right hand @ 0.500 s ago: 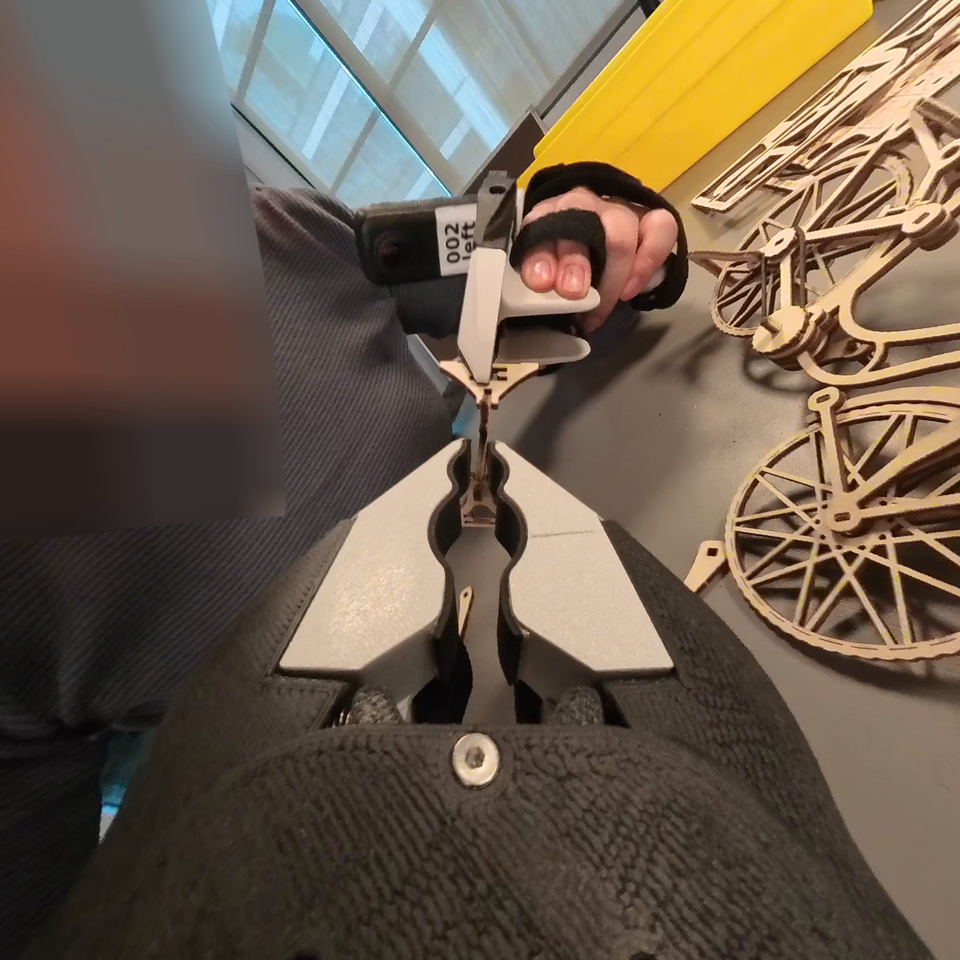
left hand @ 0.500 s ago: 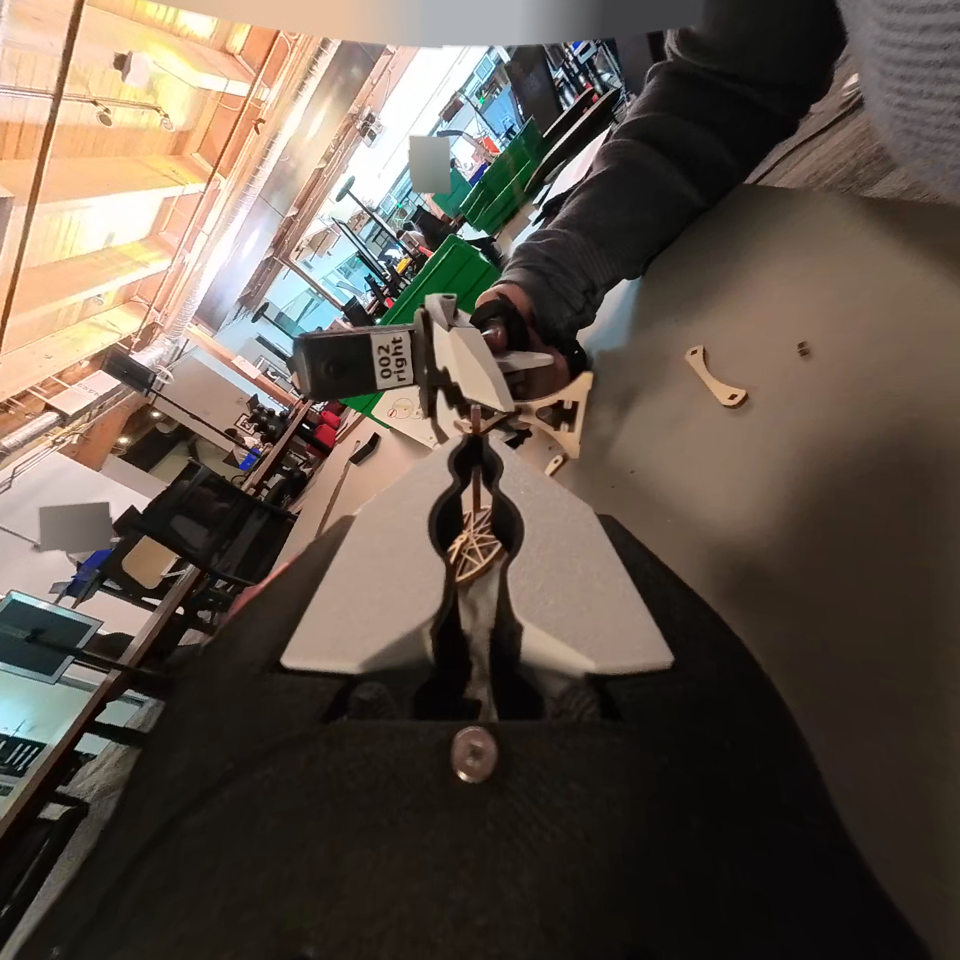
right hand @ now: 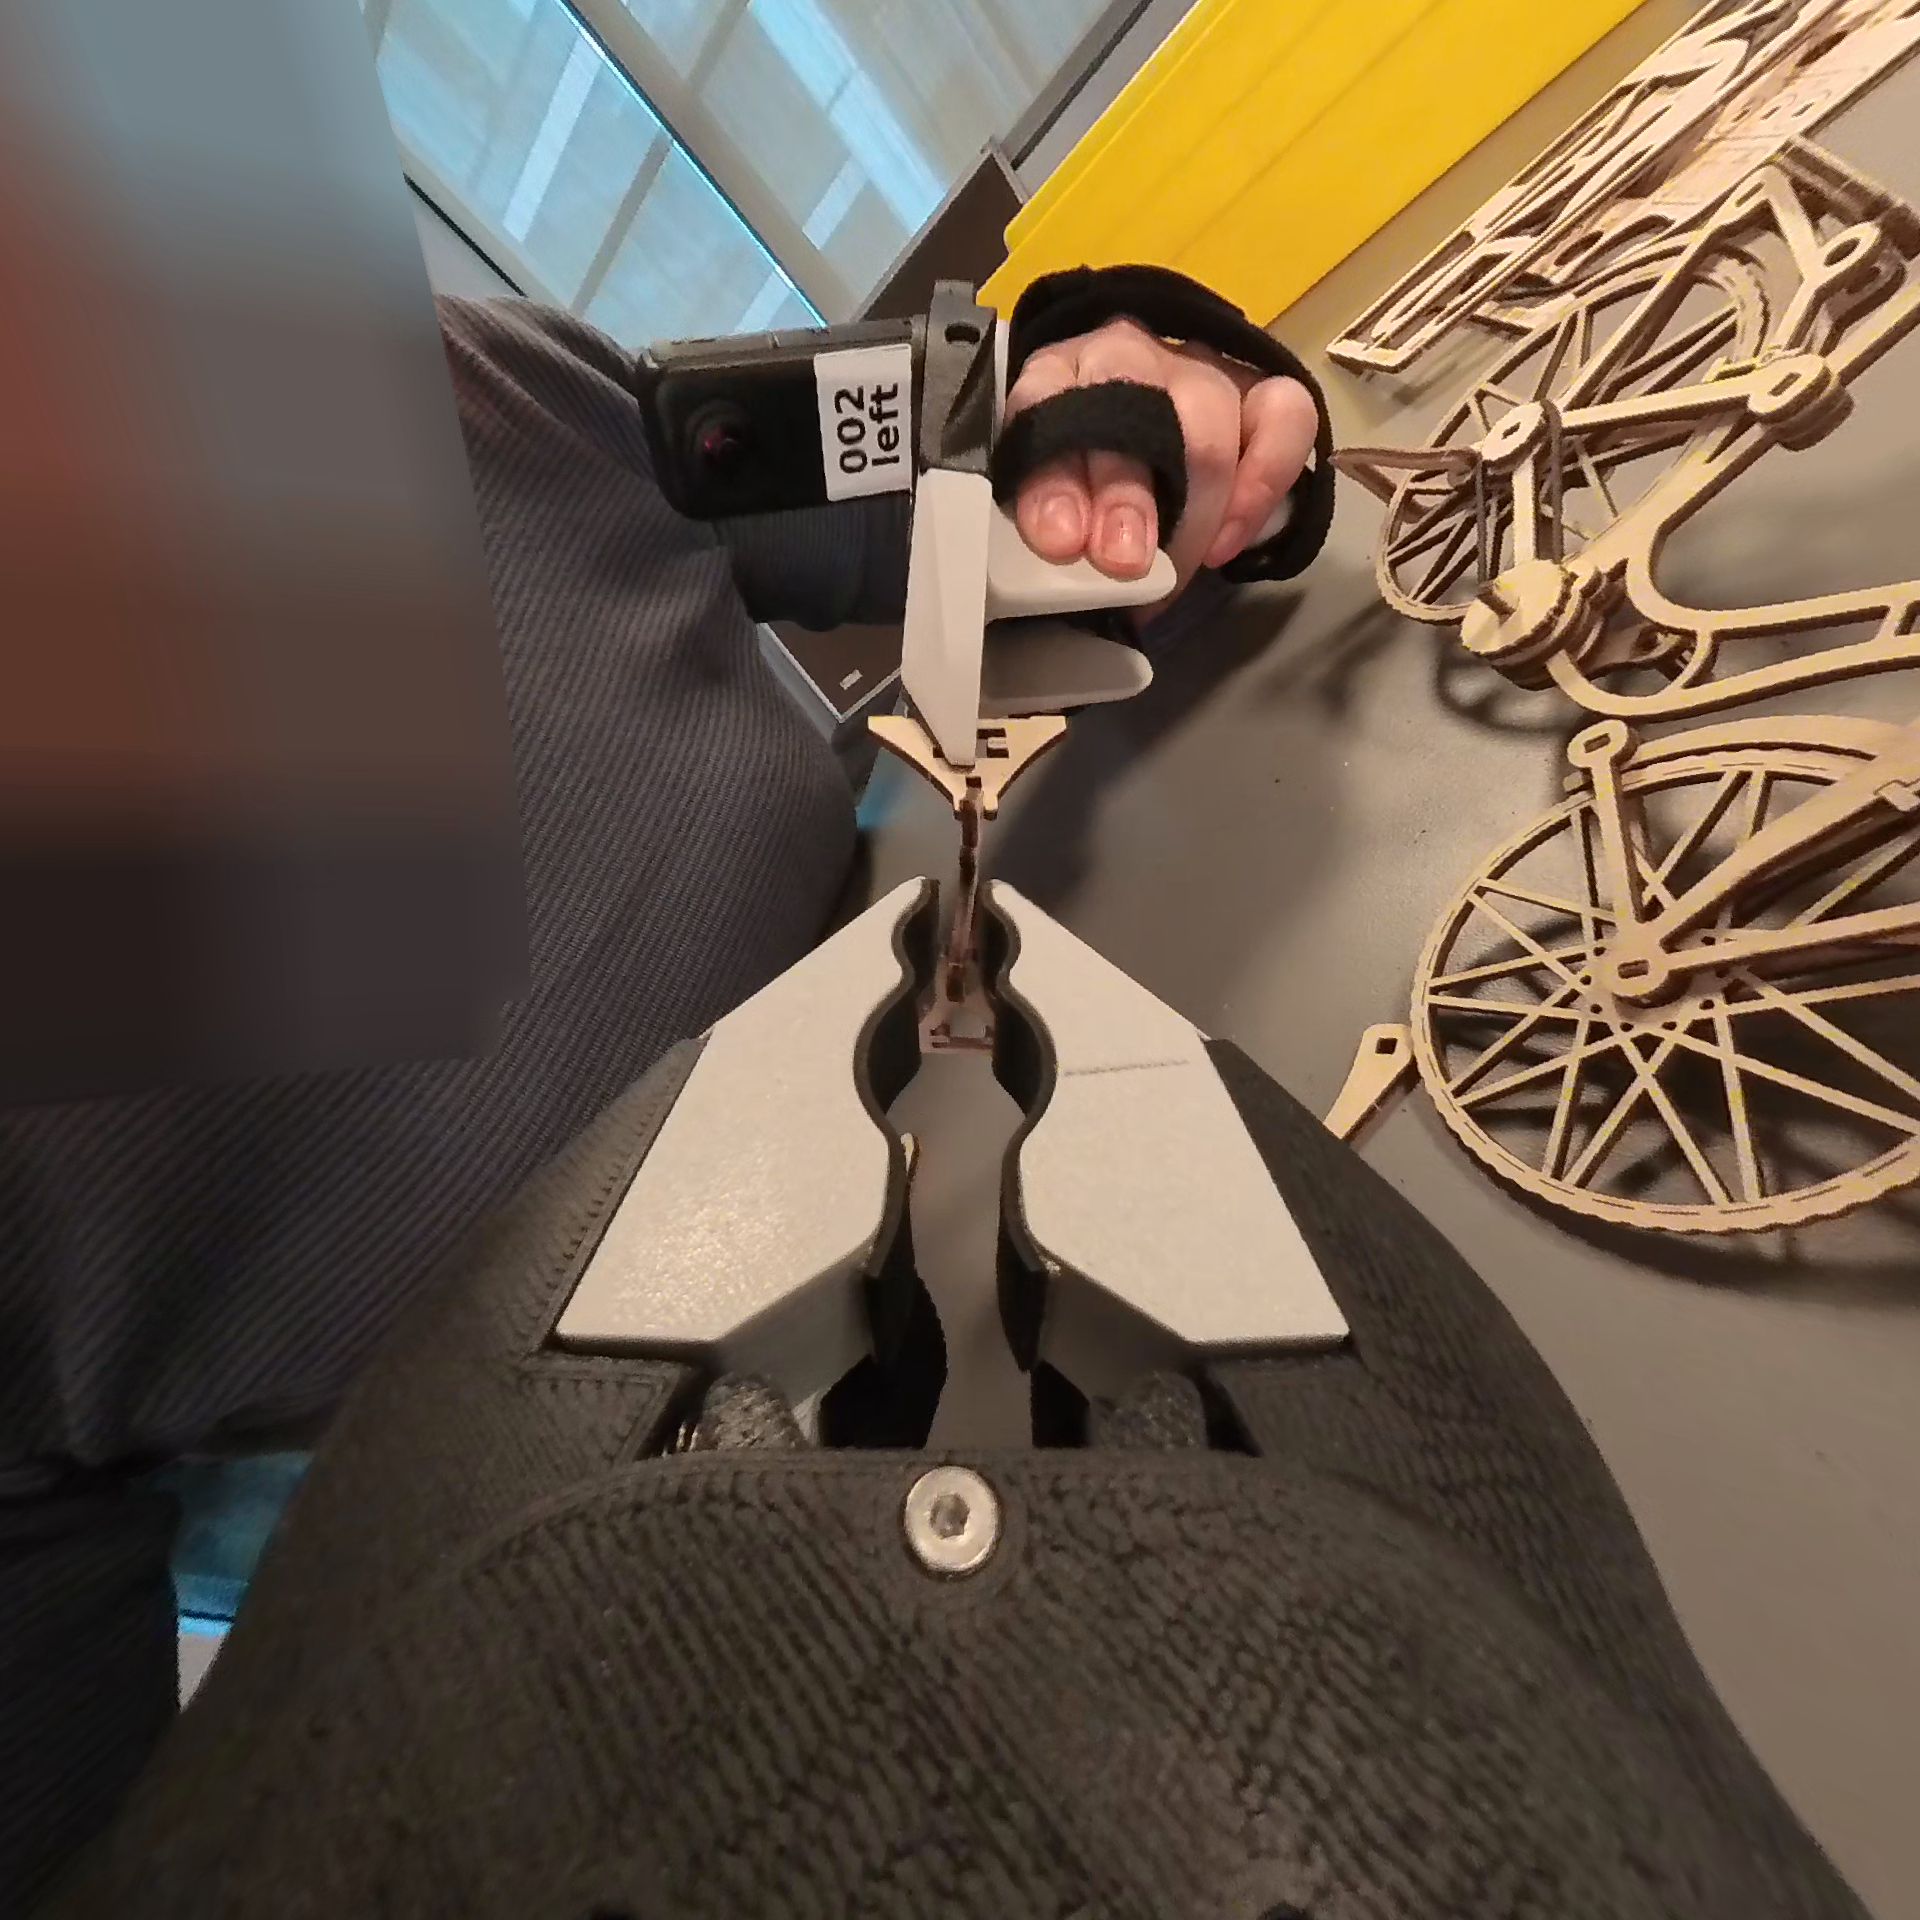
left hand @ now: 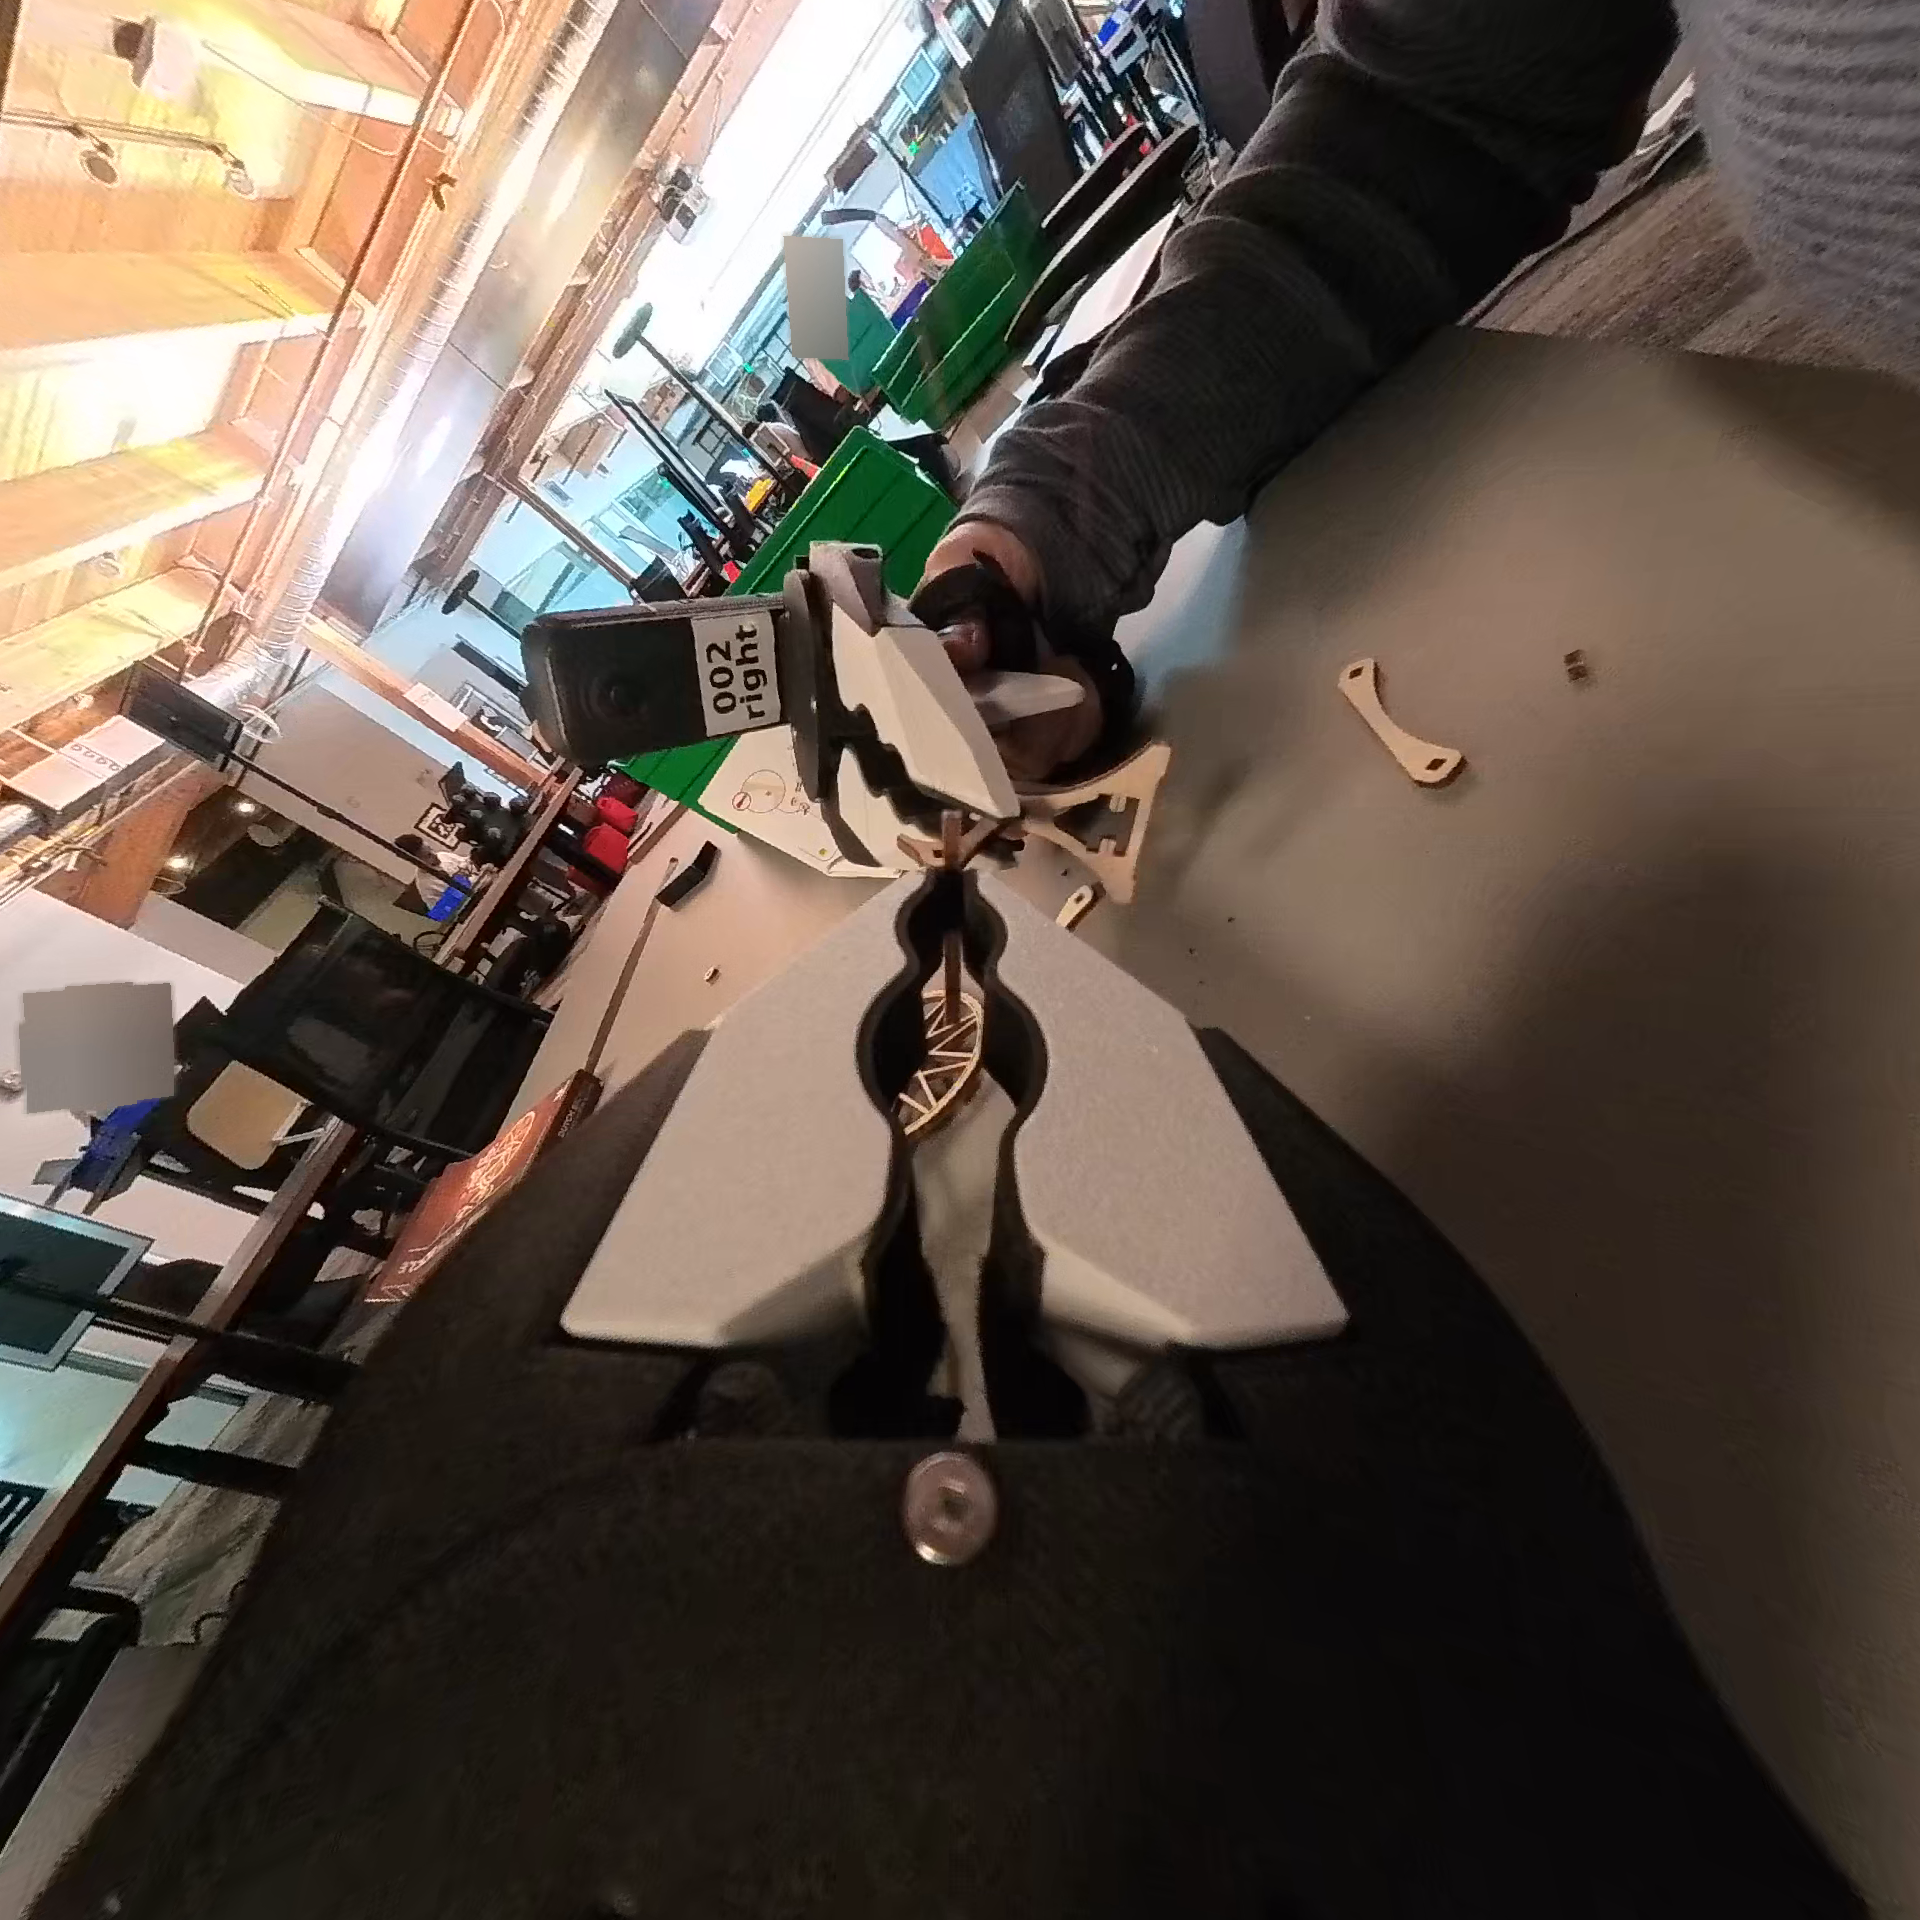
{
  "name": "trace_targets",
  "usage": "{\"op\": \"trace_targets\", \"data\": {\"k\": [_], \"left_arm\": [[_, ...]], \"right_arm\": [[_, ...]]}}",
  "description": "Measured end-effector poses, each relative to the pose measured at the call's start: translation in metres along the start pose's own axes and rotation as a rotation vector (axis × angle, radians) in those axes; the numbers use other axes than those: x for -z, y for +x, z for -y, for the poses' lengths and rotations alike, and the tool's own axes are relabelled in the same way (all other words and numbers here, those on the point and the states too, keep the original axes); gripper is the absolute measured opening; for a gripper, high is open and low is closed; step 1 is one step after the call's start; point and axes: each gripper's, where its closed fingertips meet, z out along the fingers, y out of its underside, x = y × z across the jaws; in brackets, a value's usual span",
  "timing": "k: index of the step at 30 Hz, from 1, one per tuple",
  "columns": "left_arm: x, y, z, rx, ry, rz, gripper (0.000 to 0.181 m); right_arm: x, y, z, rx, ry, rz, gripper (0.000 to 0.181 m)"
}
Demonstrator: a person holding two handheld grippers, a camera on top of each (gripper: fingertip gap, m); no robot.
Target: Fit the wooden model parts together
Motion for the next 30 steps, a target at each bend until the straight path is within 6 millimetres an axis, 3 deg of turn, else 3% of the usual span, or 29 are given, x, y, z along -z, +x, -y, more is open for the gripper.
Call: {"op": "trace_targets", "data": {"k": [14, 18, 23, 30], "left_arm": [[-0.001, 0.002, -0.002, 0.019, -0.004, -0.024, 0.002], [-0.003, 0.008, -0.006, 0.042, -0.030, -0.064, 0.001], [-0.003, 0.019, -0.015, 0.038, -0.083, -0.134, 0.002], [-0.005, 0.014, -0.024, 0.055, -0.149, -0.100, 0.001]], "right_arm": [[-0.006, 0.001, -0.004, -0.018, -0.031, -0.017, 0.005], [-0.005, 0.013, -0.020, -0.054, -0.148, -0.115, 0.005], [0.002, 0.019, -0.025, -0.159, -0.248, -0.199, 0.005], [0.011, 0.022, -0.020, 0.033, -0.499, -0.485, 0.005]]}}
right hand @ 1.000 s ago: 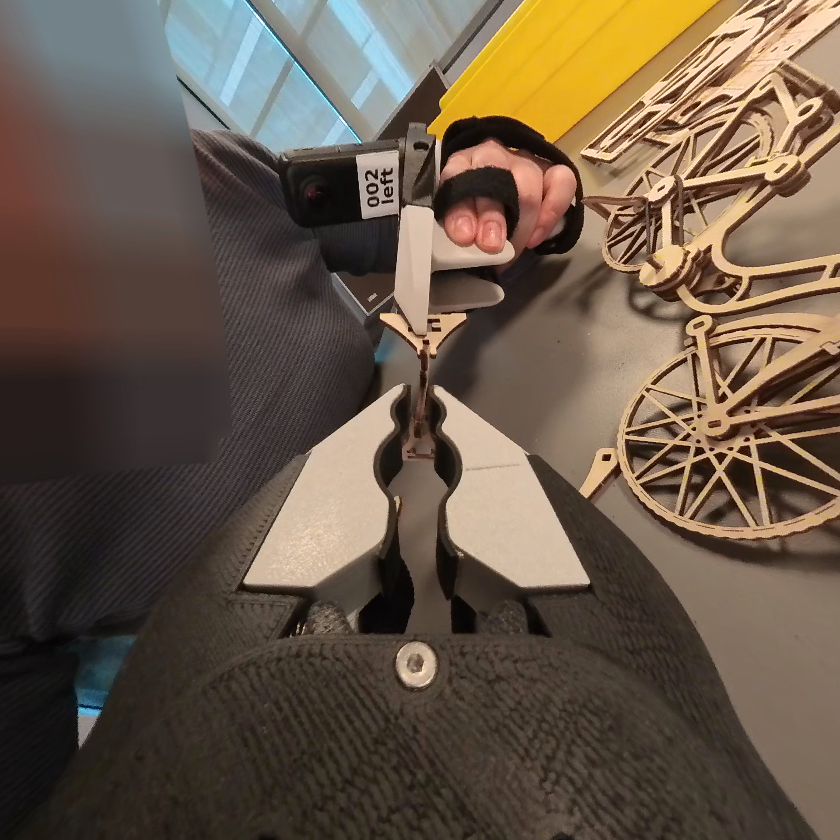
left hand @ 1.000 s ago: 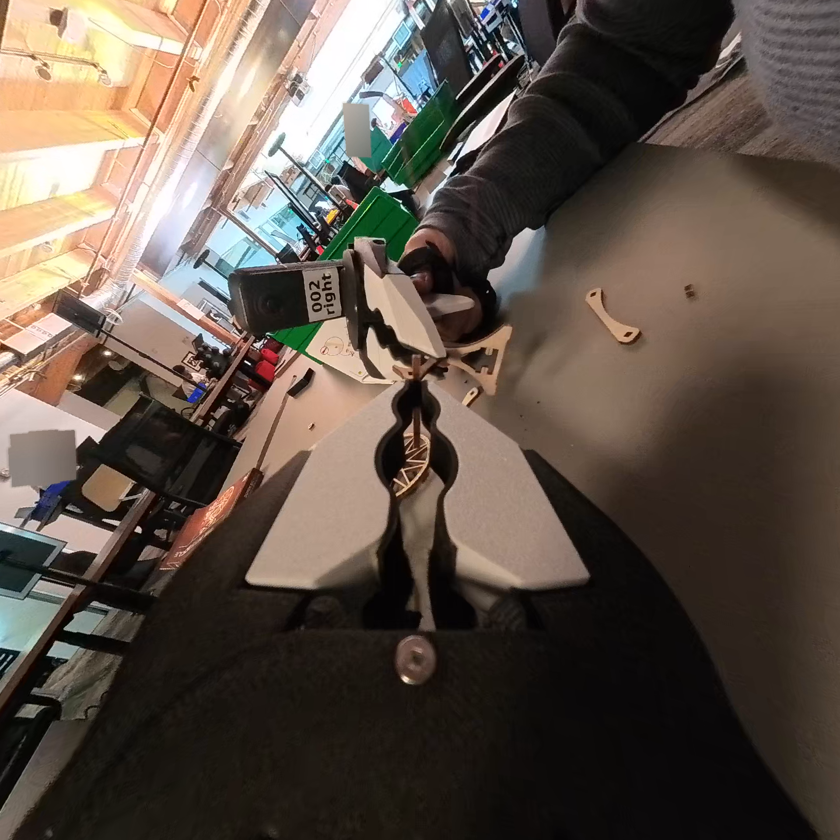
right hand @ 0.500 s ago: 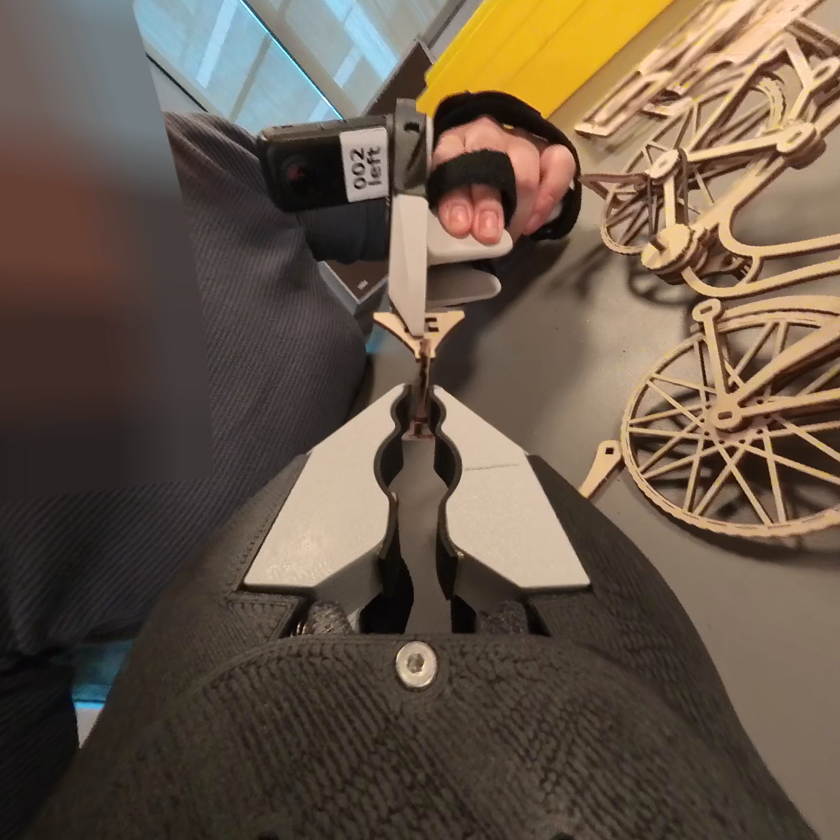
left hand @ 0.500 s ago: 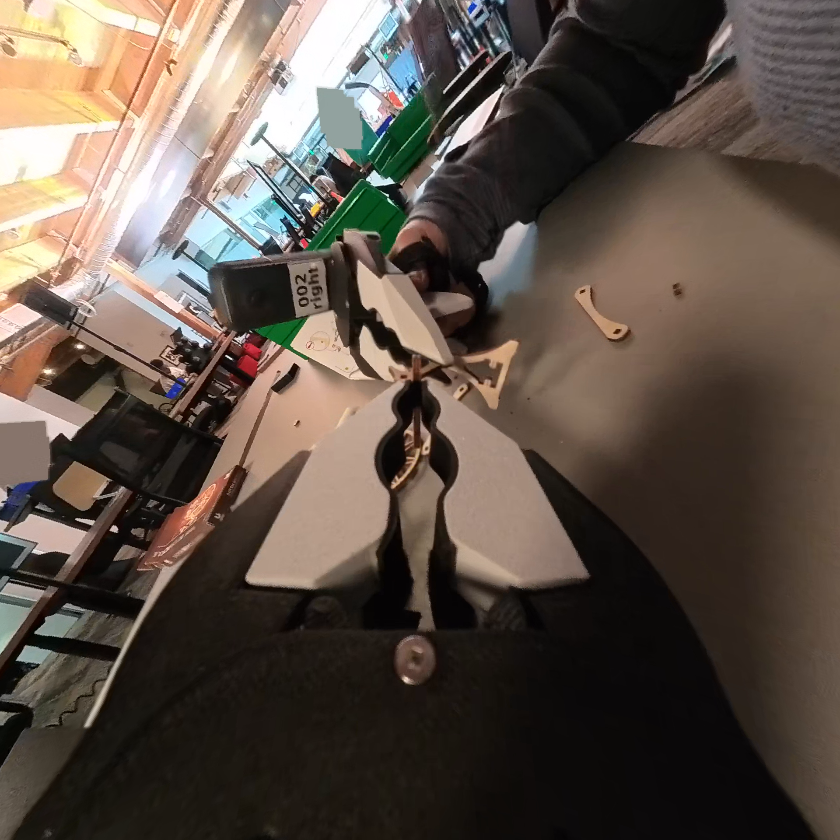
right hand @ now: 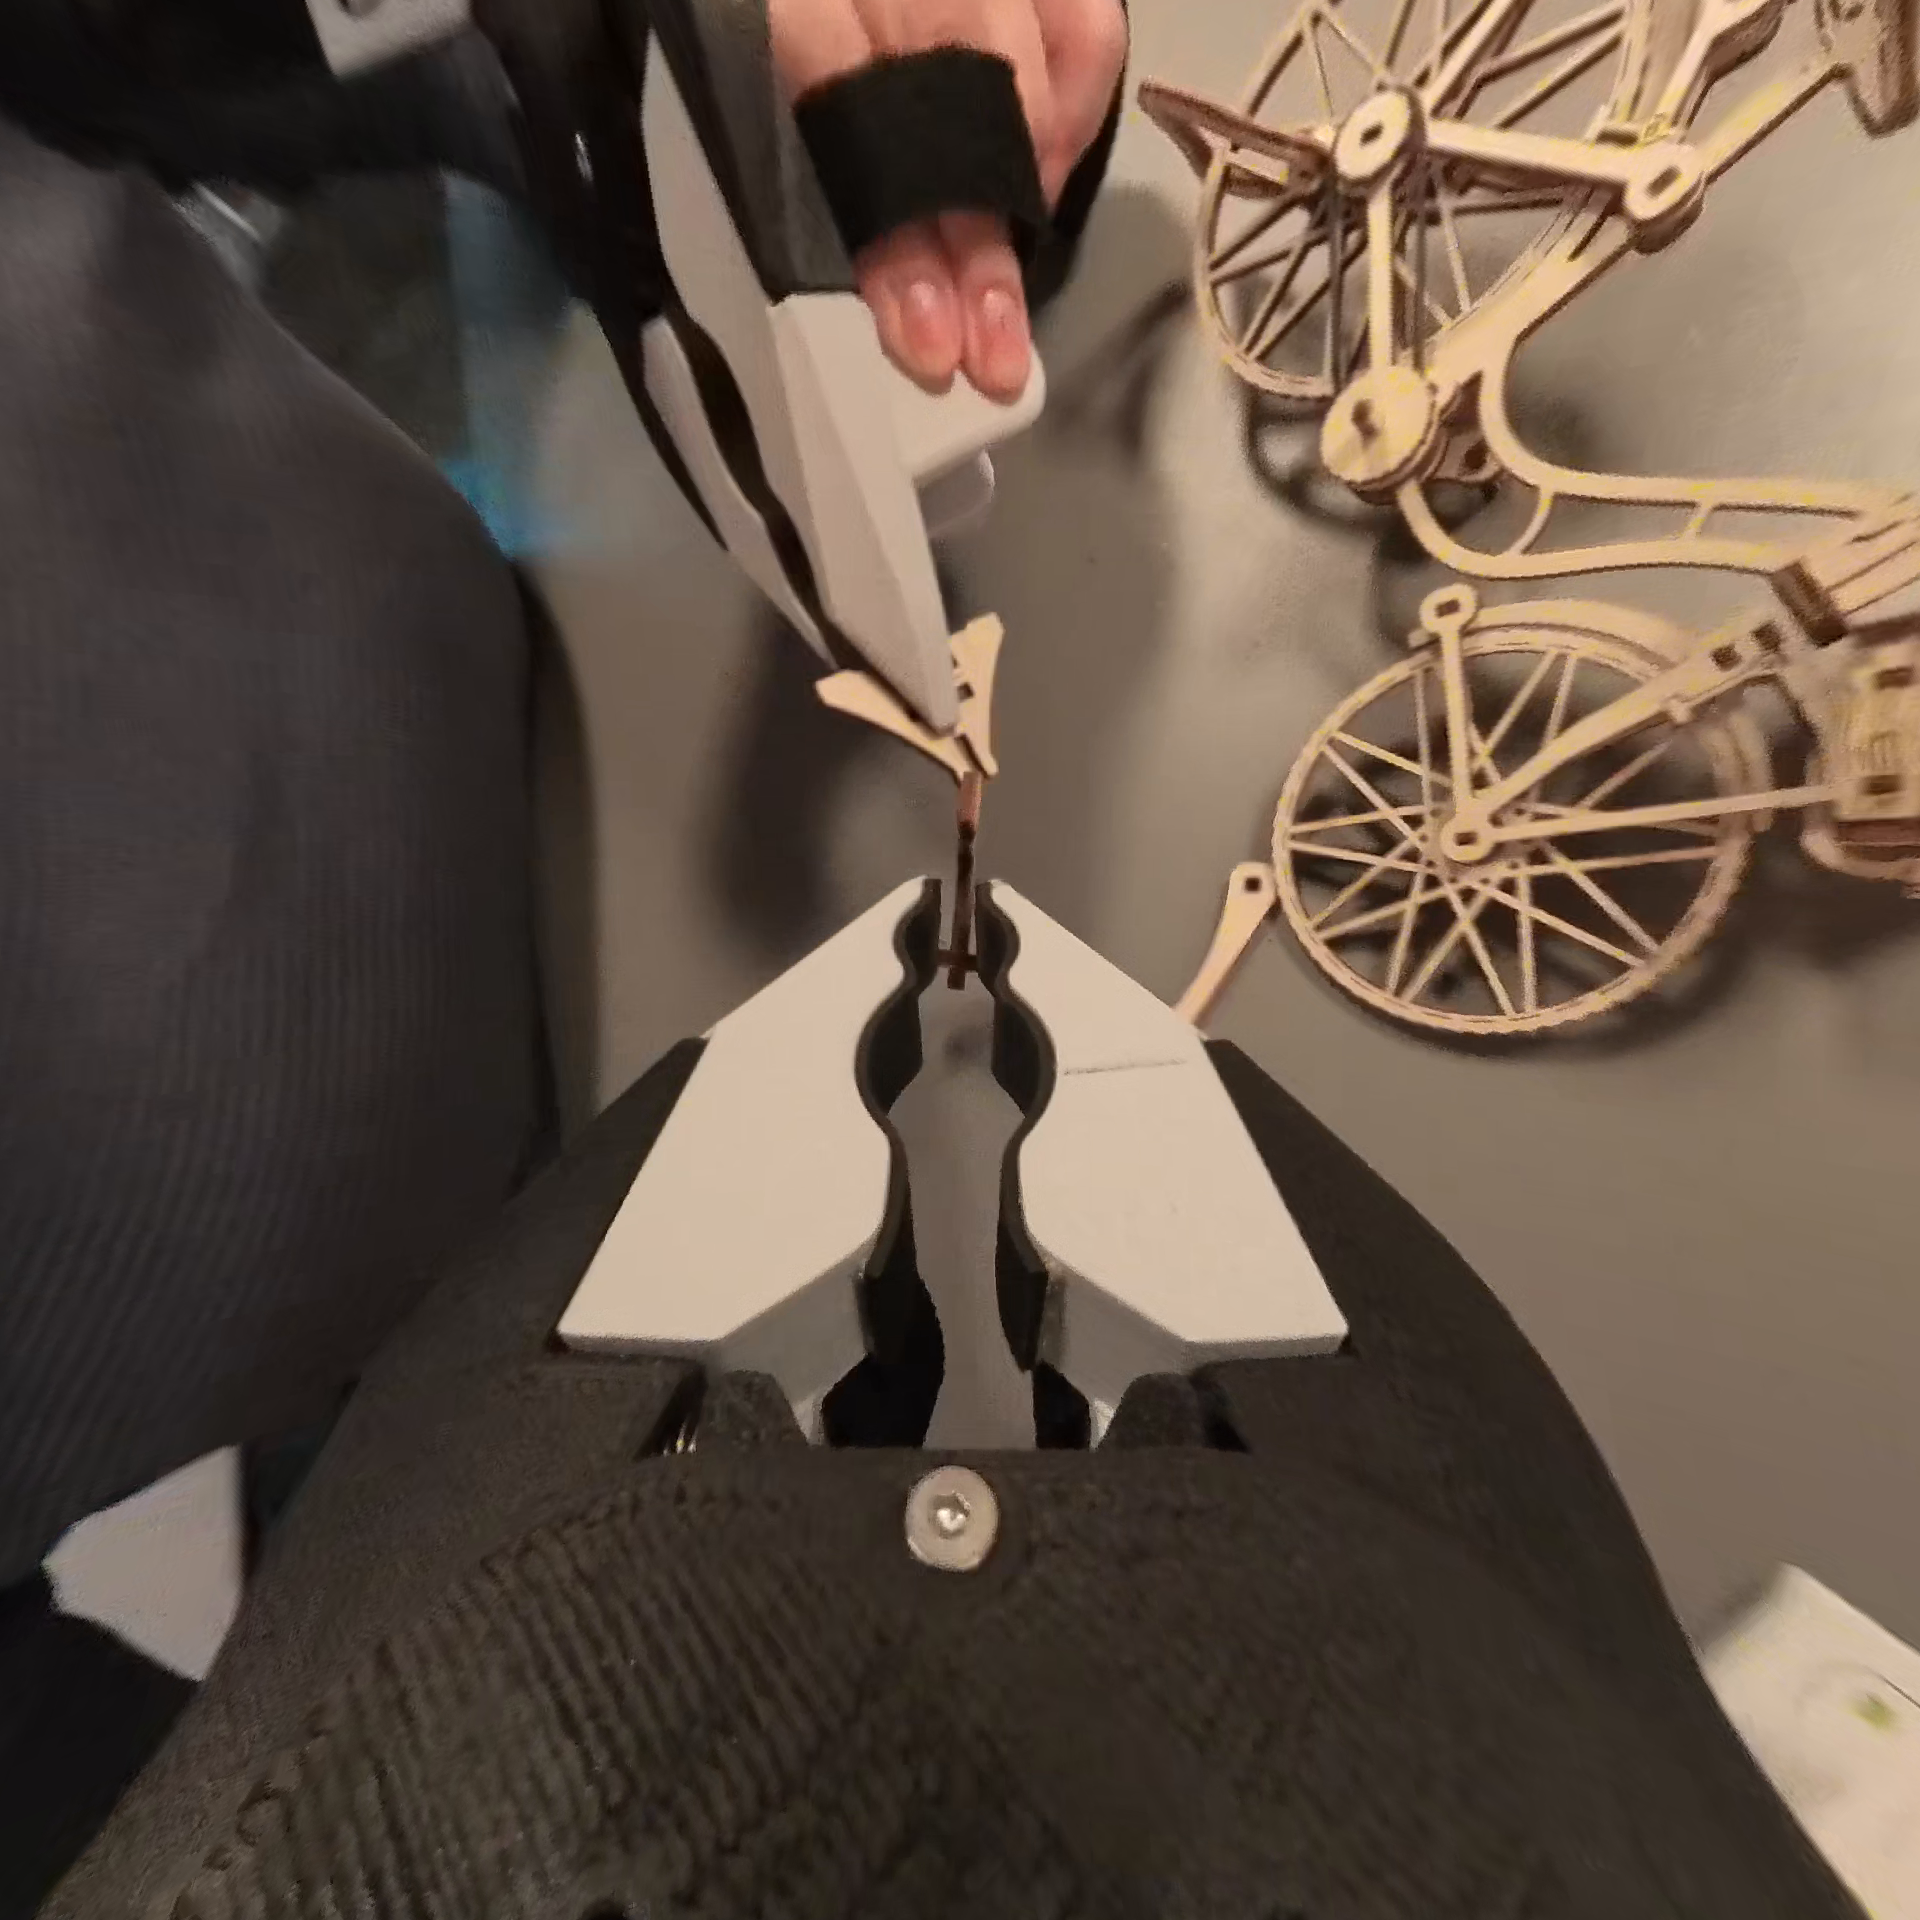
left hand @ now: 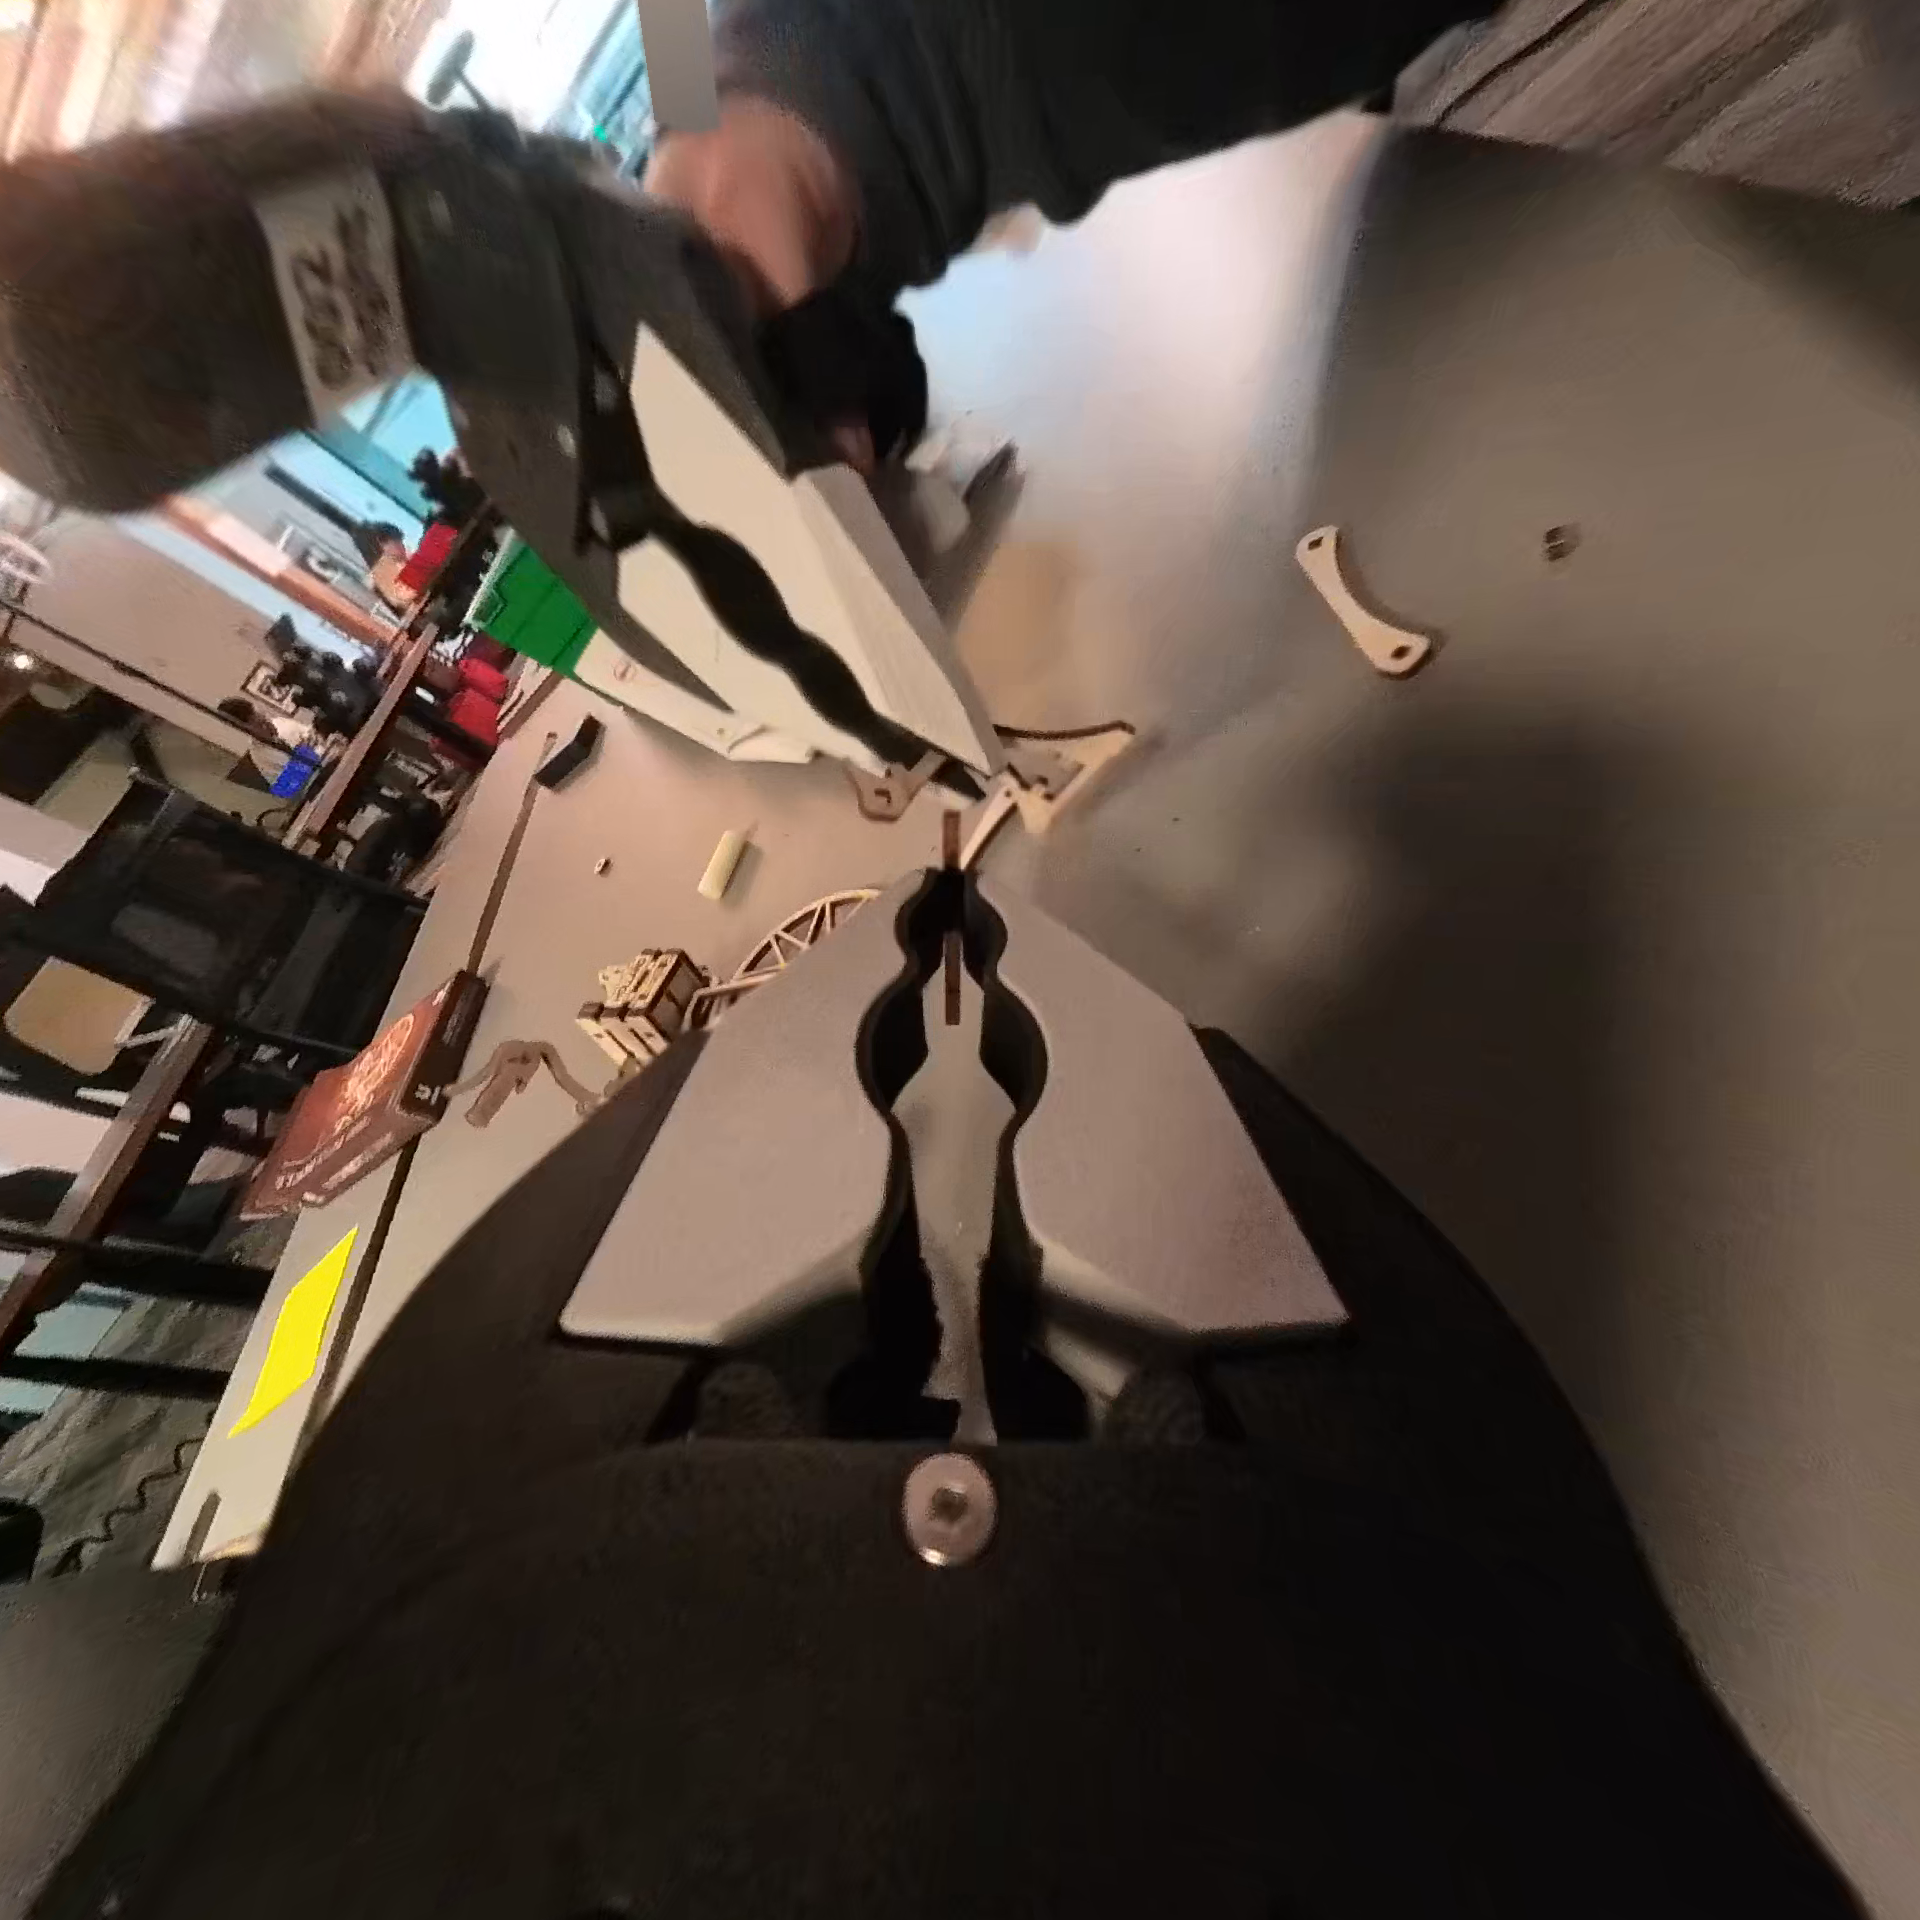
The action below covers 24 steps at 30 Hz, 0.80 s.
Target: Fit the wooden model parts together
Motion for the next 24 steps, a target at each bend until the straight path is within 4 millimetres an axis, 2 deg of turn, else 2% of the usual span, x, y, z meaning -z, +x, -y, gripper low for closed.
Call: {"op": "trace_targets", "data": {"k": [2, 5, 9, 12, 19, 24], "left_arm": [[-0.001, -0.001, -0.004, 0.011, -0.023, 0.002, 0.001], [-0.003, 0.001, -0.005, 0.001, -0.033, -0.003, 0.001], [-0.004, 0.008, -0.004, -0.026, -0.040, -0.026, 0.002], [-0.005, 0.013, -0.004, -0.045, -0.046, -0.042, 0.001], [-0.006, 0.016, -0.004, -0.050, -0.051, -0.055, 0.002], [-0.007, 0.017, -0.005, -0.054, -0.055, -0.060, 0.002]], "right_arm": [[0.005, 0.012, -0.012, 0.068, -0.138, -0.147, 0.005], [0.008, 0.018, -0.027, 0.147, -0.334, -0.260, 0.005], [0.003, 0.023, -0.035, 0.241, -0.498, -0.318, 0.005], [-0.002, 0.022, -0.034, 0.259, -0.510, -0.311, 0.005], [0.000, 0.017, -0.023, 0.247, -0.420, -0.305, 0.011], [-0.006, 0.020, -0.022, 0.290, -0.422, -0.328, 0.009]]}}
